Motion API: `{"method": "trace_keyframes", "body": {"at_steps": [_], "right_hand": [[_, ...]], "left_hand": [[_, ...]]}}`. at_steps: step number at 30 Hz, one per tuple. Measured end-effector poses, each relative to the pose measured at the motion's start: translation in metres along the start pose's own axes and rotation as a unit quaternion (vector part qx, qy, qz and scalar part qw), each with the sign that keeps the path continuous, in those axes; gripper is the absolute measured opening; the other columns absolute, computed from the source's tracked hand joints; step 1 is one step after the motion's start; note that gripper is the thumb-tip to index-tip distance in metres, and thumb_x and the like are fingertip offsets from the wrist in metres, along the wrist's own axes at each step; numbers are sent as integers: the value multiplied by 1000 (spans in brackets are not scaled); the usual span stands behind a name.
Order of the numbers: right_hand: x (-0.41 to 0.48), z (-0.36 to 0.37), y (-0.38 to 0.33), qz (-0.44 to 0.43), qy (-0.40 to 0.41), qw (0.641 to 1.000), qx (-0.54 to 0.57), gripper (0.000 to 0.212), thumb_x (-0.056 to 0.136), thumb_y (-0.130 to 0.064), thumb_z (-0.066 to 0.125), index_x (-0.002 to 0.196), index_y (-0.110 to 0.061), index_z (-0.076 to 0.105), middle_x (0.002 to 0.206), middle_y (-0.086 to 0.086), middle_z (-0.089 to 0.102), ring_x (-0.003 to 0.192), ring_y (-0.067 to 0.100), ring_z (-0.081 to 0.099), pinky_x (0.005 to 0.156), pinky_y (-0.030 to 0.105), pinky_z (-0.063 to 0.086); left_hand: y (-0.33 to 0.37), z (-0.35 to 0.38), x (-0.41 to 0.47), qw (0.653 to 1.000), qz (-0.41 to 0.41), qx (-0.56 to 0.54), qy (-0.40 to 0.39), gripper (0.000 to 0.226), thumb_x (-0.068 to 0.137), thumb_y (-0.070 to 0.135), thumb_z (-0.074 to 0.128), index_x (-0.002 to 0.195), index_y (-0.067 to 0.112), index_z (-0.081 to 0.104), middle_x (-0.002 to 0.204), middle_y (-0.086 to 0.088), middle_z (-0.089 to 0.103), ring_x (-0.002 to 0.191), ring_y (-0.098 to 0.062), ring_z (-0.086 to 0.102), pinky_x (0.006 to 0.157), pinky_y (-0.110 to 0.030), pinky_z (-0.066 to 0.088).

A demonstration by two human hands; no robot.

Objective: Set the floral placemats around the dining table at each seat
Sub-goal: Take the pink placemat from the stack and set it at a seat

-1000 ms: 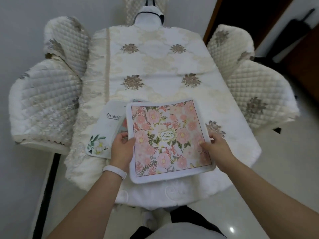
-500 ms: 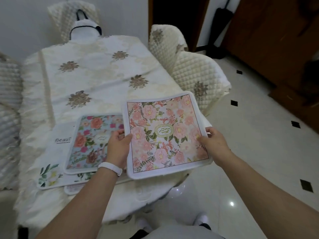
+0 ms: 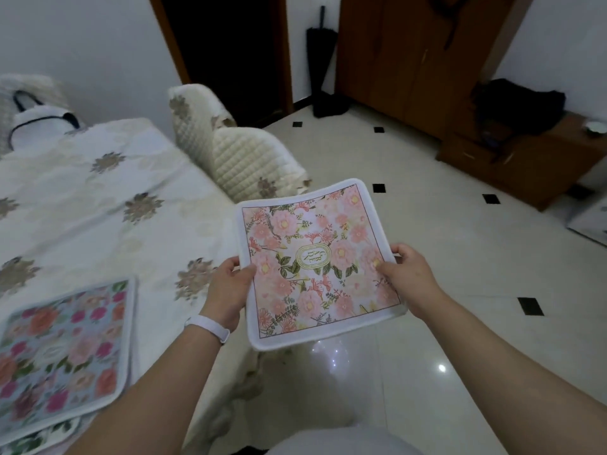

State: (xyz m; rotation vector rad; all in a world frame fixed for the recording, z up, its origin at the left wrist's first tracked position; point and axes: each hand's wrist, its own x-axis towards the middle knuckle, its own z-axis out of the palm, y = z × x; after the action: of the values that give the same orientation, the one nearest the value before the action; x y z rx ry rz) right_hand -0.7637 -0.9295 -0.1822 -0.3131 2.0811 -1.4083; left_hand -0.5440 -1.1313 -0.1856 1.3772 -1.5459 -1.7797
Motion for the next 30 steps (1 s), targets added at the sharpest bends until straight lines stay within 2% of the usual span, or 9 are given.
{"method": "trace_keyframes", "body": {"at_steps": [7,11,14,17,20,22,25,30], "right_hand": [[37,-94,14,16,51,998,45,14,88,-8,67,95,-20,65,83,4,69,51,12,57,43,19,45],[61,-125,20,25,80,994,67,12,87,-10,68,93,-21,66,84,5,71,57,19,59,51,27,51],[84,-141,23,33,96,992,79,11,87,-10,67,95,-19,66,85,5,71,61,20,61,58,31,53],[112,-150,20,39,104,990,86,10,87,-11,68,93,-19,66,87,9,73,64,23,63,65,40,56],[155,-159,9,36,123,988,85,11,87,-9,66,92,-18,66,83,6,72,60,21,60,61,36,54],[185,-162,-2,36,131,987,83,11,88,-9,66,94,-17,65,80,3,71,57,19,60,59,34,52],[233,-164,-20,44,135,987,72,11,88,-8,65,94,-17,65,81,3,72,58,18,62,59,33,53],[311,-165,-65,45,135,989,40,12,88,-8,63,96,-17,63,86,2,74,57,14,66,55,27,51]], "left_hand": [[19,111,15,1000,12,2,-15,10,92,14,58,102,16,61,95,-13,72,77,-31,70,62,-38,55],[34,159,33,999,9,-8,-32,12,93,12,59,105,11,61,99,-15,71,79,-30,70,71,-44,58],[48,188,55,999,-5,-12,-53,18,93,9,59,110,9,61,99,-17,72,82,-36,70,77,-52,58],[61,211,84,998,-1,5,-62,18,93,11,59,111,9,61,97,-17,72,76,-33,70,70,-49,60],[75,239,124,998,11,3,-70,15,93,9,58,107,10,61,90,-12,72,63,-23,70,56,-36,60],[82,256,154,997,7,-6,-76,15,92,8,58,106,10,62,90,-12,73,63,-23,71,57,-37,60],[96,278,204,996,-13,-12,-88,16,92,11,60,107,11,61,95,-17,73,72,-31,71,69,-48,60],[134,309,278,994,-17,-27,-106,15,94,8,57,108,12,59,93,-14,73,70,-28,72,59,-40,59]]}}
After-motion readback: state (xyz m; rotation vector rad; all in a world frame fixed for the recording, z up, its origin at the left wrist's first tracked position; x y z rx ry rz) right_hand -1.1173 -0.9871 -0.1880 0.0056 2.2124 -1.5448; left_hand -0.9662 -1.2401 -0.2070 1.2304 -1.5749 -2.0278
